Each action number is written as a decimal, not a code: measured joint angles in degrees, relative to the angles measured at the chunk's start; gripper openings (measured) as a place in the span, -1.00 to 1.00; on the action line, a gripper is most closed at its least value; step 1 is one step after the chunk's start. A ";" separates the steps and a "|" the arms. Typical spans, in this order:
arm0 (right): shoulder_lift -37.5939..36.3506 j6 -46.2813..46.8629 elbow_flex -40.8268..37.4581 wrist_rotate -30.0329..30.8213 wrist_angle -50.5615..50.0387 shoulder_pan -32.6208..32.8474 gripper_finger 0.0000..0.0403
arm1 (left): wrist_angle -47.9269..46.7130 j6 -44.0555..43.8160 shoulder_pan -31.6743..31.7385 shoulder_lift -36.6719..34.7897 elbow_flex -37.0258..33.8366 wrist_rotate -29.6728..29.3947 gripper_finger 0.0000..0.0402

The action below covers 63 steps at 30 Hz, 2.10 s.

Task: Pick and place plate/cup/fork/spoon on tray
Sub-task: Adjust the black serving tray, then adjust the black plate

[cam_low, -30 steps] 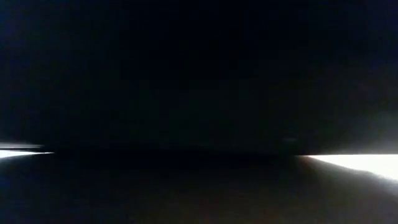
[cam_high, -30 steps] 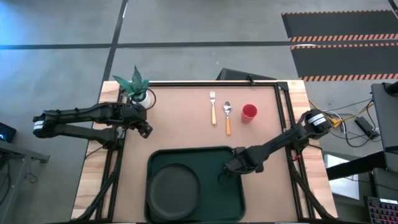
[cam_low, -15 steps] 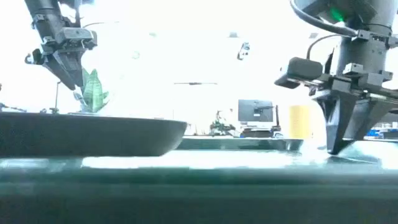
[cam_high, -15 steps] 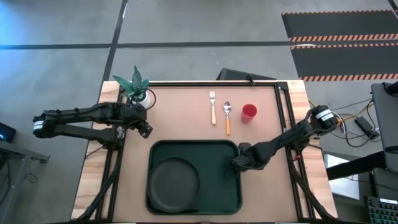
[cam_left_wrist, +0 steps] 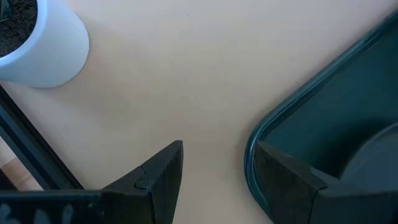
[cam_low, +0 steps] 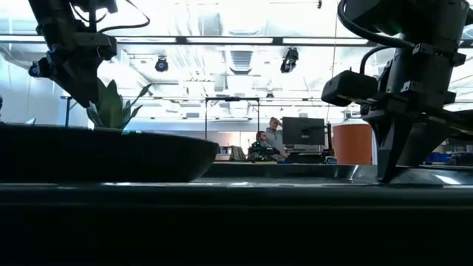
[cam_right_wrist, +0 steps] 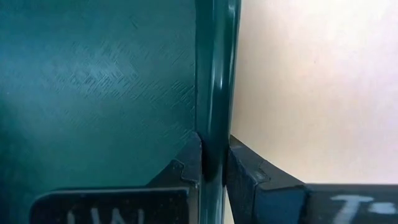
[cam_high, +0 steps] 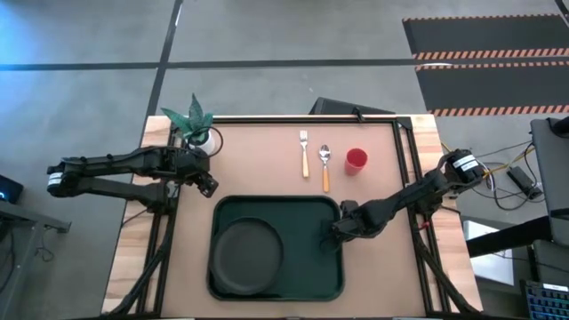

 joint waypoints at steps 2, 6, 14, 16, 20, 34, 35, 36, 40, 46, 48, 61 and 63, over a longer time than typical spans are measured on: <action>-0.02 -0.45 -0.04 0.05 -0.10 -0.06 -0.86 | 0.00 0.00 0.00 0.00 0.00 0.13 -0.11; -0.02 -2.04 -0.06 -0.29 -0.32 -0.88 -0.86 | 0.01 0.00 0.00 0.00 0.00 0.18 -0.11; -0.49 -9.13 -0.17 -0.99 -1.38 -4.17 -0.86 | -0.02 0.00 0.00 -0.04 0.00 0.24 -0.11; -1.07 -9.53 -0.28 -0.95 -1.56 -4.53 -0.86 | 0.00 0.02 0.00 -0.07 0.00 0.32 -0.11; -1.84 -8.18 -0.39 -0.57 -1.45 -4.31 -0.86 | -0.02 0.04 0.00 -0.07 0.00 0.42 -0.11; -1.68 -1.53 -0.45 0.89 0.05 -0.61 -0.86 | 0.00 -0.13 0.00 -0.04 -0.02 0.46 -0.11; -1.68 -1.58 -0.43 0.84 0.05 -0.59 -0.86 | 0.00 -0.14 0.00 -0.04 -0.02 0.45 -0.11; -1.78 -1.64 -0.43 0.75 0.05 -0.59 -0.86 | -0.01 -0.15 0.00 -0.04 -0.02 0.46 -0.11; -2.80 -3.14 -0.41 0.49 0.15 -0.55 -0.83 | 0.00 -0.17 0.00 0.00 -0.02 0.46 -0.11; -8.12 -8.47 -0.34 1.88 0.30 -0.39 -0.52 | 0.04 -0.20 0.00 0.00 -0.02 0.46 -0.11; -10.39 -9.75 -0.59 2.32 -0.42 -0.42 -0.46 | 0.09 -0.20 0.00 0.07 -0.02 0.42 -0.11; -21.81 -16.75 -0.56 6.10 -1.70 -0.68 -0.54 | 4.38 -0.25 0.00 0.11 -0.04 0.16 -0.11; -22.39 -18.56 -0.56 7.52 2.47 -0.80 -0.54 | 5.15 -0.24 0.00 0.11 -0.04 0.13 -0.11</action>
